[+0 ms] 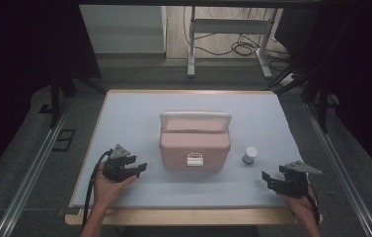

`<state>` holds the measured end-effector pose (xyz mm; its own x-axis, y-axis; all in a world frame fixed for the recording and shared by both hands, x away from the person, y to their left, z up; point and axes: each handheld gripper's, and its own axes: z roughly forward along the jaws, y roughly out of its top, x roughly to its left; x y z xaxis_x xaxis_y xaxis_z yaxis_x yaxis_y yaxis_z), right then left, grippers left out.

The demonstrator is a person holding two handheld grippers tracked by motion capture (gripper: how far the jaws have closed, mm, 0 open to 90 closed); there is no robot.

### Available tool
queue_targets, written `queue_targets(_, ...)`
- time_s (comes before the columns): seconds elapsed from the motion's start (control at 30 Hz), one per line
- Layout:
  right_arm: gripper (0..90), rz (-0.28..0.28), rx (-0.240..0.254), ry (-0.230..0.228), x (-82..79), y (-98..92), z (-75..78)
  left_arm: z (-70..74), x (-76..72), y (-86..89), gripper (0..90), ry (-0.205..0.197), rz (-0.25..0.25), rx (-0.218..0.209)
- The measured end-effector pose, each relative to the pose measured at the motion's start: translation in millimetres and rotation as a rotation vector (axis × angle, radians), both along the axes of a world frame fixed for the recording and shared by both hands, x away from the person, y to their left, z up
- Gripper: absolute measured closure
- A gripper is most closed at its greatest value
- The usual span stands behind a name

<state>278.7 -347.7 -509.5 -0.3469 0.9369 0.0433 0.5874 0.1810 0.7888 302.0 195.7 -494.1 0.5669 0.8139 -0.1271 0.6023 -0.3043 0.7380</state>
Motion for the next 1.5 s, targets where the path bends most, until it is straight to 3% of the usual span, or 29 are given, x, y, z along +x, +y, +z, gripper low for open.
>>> queue_targets(0.13,25.0,0.011,-0.015,0.003,-0.2,1.6,-0.7,1.7,-2.0,1.2,44.9,-0.002,0.001,-0.002)
queue_targets(0.4,26.1,0.010,0.010,-0.013,-0.3,-2.8,3.8,1.8,-2.7,4.9,45.5,0.009,-0.007,-0.002)
queue_targets(0.6,27.8,0.028,-0.029,-0.036,6.7,-0.8,6.5,1.6,-1.8,11.4,45.5,0.020,-0.018,-0.002)
queue_targets(0.73,27.7,0.052,-0.043,-0.027,8.6,3.9,5.4,4.8,-1.6,12.5,45.7,0.017,-0.031,-0.002)
queue_targets(0.77,27.7,0.074,-0.075,-0.020,8.3,8.4,3.6,8.9,0.0,13.3,46.4,0.020,-0.039,-0.008)
queue_targets(0.8,27.7,0.074,-0.075,-0.020,8.3,8.4,3.6,8.9,0.0,13.3,46.6,0.020,-0.039,-0.008)
queue_targets(0.97,27.9,0.103,-0.095,-0.011,2.9,13.4,0.6,29.0,-3.3,13.6,50.5,-0.005,-0.071,-0.017)
queue_targets(1.03,28.2,0.103,-0.099,-0.027,-1.0,14.3,2.9,44.1,-11.4,15.6,51.6,-0.038,-0.082,-0.036)
queue_targets(1.1,28.5,0.096,-0.090,-0.035,-2.8,13.2,5.5,51.4,-16.4,17.2,51.7,-0.042,-0.099,-0.062)
queue_targets(1.23,28.7,0.083,-0.089,-0.044,-5.2,8.5,8.2,58.0,-19.2,18.2,50.8,-0.033,-0.133,-0.072)
queue_targets(1.33,29.1,0.058,-0.066,-0.042,-7.8,0.6,8.1,66.9,-12.2,18.4,50.5,-0.024,-0.175,-0.082)
queue_targets(1.5,29.4,0.048,-0.074,-0.039,-8.6,-3.0,6.9,94.1,1.9,15.0,50.5,-0.058,-0.228,-0.061)
